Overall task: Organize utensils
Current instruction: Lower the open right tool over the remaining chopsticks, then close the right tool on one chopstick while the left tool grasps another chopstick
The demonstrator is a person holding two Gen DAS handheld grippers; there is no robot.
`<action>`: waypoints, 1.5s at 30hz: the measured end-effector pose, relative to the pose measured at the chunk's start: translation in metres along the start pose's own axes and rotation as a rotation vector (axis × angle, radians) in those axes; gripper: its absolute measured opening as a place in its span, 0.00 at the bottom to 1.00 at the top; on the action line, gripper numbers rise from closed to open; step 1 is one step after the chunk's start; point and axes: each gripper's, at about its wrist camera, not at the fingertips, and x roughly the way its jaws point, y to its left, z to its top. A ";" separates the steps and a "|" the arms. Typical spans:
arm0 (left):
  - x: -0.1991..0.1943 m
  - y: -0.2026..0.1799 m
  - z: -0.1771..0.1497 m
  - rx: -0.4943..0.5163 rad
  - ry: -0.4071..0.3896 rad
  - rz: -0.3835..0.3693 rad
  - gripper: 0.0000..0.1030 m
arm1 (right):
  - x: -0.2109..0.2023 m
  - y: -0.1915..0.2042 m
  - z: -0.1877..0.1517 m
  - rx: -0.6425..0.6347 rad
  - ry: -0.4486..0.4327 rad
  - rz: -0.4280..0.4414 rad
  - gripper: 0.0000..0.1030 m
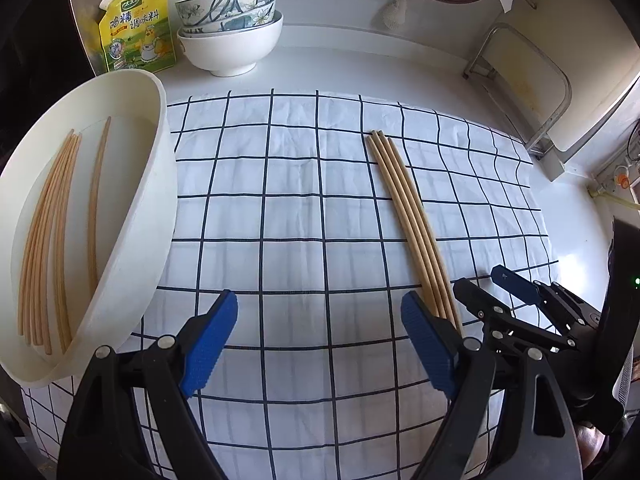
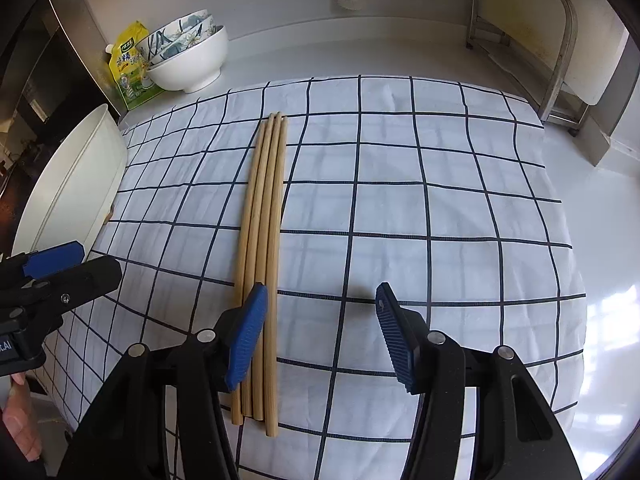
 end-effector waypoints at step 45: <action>0.052 -0.057 -0.007 0.039 0.027 0.077 0.81 | -0.021 -0.051 -0.006 0.015 -0.086 -0.052 0.53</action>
